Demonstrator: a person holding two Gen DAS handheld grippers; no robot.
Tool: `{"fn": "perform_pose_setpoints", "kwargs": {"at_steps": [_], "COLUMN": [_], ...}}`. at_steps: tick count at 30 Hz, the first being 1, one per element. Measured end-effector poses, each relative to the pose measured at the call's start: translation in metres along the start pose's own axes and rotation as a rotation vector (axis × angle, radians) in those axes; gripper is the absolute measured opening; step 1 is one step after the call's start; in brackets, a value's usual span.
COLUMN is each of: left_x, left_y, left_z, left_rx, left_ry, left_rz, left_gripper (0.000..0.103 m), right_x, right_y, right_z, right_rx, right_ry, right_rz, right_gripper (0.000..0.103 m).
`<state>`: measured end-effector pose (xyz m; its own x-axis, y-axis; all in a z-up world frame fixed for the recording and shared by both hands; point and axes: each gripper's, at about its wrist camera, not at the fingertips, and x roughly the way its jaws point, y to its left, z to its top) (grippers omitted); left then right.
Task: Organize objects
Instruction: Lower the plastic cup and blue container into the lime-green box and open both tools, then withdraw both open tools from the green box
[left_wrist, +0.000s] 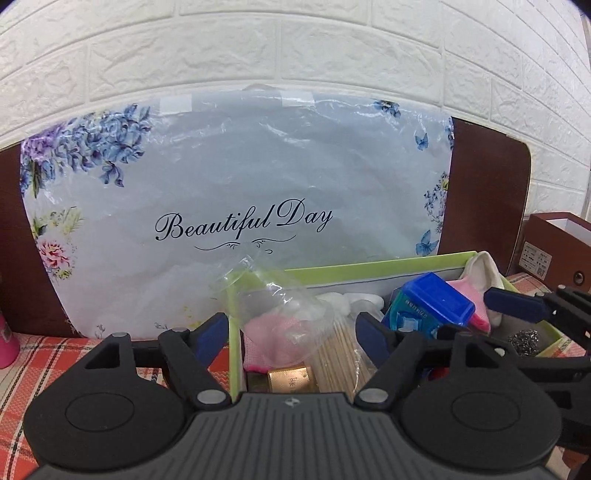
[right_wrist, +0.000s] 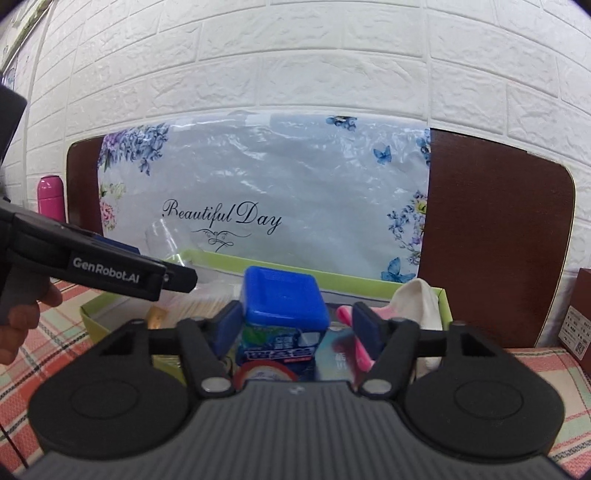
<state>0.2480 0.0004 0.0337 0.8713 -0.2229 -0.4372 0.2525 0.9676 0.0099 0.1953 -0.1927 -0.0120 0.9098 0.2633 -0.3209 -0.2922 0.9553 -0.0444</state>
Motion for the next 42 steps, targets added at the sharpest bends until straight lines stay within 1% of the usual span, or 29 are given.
{"fn": "perform_pose_setpoints", "kwargs": {"at_steps": [1,3,5,9,10,11,13,15,16,17,18,24,27,30,34,42], "left_x": [-0.003,-0.006,-0.007,-0.019,-0.024,-0.030,-0.044,-0.058,-0.066,-0.072,-0.078,-0.103,-0.113,-0.120,-0.131,-0.145], "left_y": [0.001,0.002,0.003,0.004,0.004,0.004,0.003,-0.001,-0.004,-0.008,-0.012,-0.035,-0.043,-0.053,-0.064,-0.078], "left_z": [-0.001,-0.001,-0.001,-0.005,-0.006,-0.008,-0.012,-0.018,-0.021,-0.024,-0.028,-0.049,-0.060,-0.067,-0.073,-0.081], "left_rx": [-0.002,-0.009,-0.019,-0.049,-0.058,-0.070,-0.096,-0.116,-0.122,-0.128,-0.133,-0.156,-0.172,-0.156,-0.130,-0.100], "left_ry": [-0.005,-0.010,-0.003,0.001,-0.001,-0.006,-0.010,-0.016,-0.015,-0.008,0.001,0.082,0.119,0.147,0.161,0.171], "left_rz": [0.004,0.009,0.017,0.024,0.024,0.028,0.044,0.050,0.053,0.060,0.068,0.139,0.174,0.199,0.215,0.203], "left_gripper": [0.079,0.080,0.081,0.083,0.085,0.087,0.090,0.092,0.094,0.097,0.097,0.097,0.097,0.097,0.097,0.097], "right_x": [-0.001,0.000,0.005,0.015,0.012,0.006,-0.011,-0.030,-0.040,-0.048,-0.057,-0.100,-0.118,-0.134,-0.152,-0.176], "right_y": [0.000,0.003,0.007,0.010,0.009,0.007,0.005,0.004,0.003,0.002,0.001,-0.012,-0.014,-0.014,-0.013,-0.012], "right_z": [0.001,0.001,0.002,0.005,0.004,0.004,0.004,0.002,0.001,0.000,-0.002,-0.015,-0.025,-0.034,-0.041,-0.045], "right_rx": [0.009,0.003,-0.028,-0.053,-0.044,-0.024,0.008,0.024,0.028,0.032,0.034,0.086,0.075,0.070,0.080,0.102], "right_ry": [-0.001,0.000,-0.001,0.012,0.009,0.001,-0.018,-0.036,-0.032,-0.021,-0.009,0.091,0.137,0.165,0.177,0.172], "right_rz": [0.003,0.018,0.000,-0.007,0.003,0.012,0.006,-0.010,-0.017,-0.027,-0.037,-0.072,-0.102,-0.118,-0.120,-0.127], "right_gripper": [0.050,0.042,0.042,0.041,0.043,0.047,0.079,0.091,0.098,0.102,0.103,0.103,0.103,0.103,0.103,0.103]}}
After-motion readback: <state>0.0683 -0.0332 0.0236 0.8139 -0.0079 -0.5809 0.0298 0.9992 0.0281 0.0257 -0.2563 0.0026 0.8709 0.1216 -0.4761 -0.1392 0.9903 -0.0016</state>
